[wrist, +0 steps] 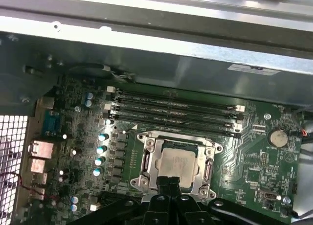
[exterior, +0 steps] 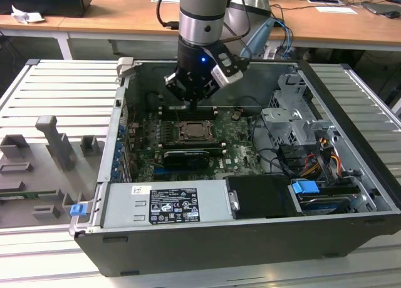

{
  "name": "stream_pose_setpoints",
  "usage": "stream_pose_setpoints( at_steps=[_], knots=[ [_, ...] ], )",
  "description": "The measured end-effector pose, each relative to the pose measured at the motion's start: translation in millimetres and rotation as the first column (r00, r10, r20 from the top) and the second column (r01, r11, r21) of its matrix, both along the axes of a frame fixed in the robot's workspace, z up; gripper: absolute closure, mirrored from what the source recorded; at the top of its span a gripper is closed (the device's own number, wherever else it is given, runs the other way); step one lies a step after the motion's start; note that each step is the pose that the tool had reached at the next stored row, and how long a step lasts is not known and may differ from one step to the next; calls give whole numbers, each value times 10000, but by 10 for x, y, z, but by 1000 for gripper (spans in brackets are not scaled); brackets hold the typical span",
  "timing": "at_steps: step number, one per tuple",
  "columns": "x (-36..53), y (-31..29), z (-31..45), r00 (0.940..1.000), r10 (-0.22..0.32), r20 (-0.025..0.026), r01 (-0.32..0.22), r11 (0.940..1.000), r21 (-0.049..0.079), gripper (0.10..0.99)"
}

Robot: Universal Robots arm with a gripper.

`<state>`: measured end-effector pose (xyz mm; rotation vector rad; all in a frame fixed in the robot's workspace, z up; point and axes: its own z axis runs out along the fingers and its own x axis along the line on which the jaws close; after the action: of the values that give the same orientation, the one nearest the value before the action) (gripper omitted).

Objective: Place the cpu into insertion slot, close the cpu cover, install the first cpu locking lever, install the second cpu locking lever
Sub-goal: 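Install the first cpu locking lever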

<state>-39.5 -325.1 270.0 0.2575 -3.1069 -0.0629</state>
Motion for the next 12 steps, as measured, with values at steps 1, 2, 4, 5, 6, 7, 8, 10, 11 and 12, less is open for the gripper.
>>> stream_pose_setpoints(
  at_steps=[1,2,4,5,6,7,8,10,11,12],
  knots=[
    [-10,0,-1,10000,63,3,-63,10000,3,980],
    [-25,0,-1,10000,90,4,-90,10000,4,980],
    [-96,-1,-1,9999,108,9,-108,9999,2,980],
    [-127,-1,-2,9999,110,16,-110,9999,4,980],
    [-176,1,-2,10000,88,19,-88,10000,10,980],
    [-200,6,-2,10000,35,18,-35,10000,13,980],
    [-211,7,-3,10000,-6,18,6,10000,13,980],
    [-241,9,-5,10000,-72,19,72,10000,14,980],
    [-267,9,-6,10000,-81,18,81,10000,13,980],
    [-302,9,-8,10000,-84,18,84,10000,13,980]
  ],
)
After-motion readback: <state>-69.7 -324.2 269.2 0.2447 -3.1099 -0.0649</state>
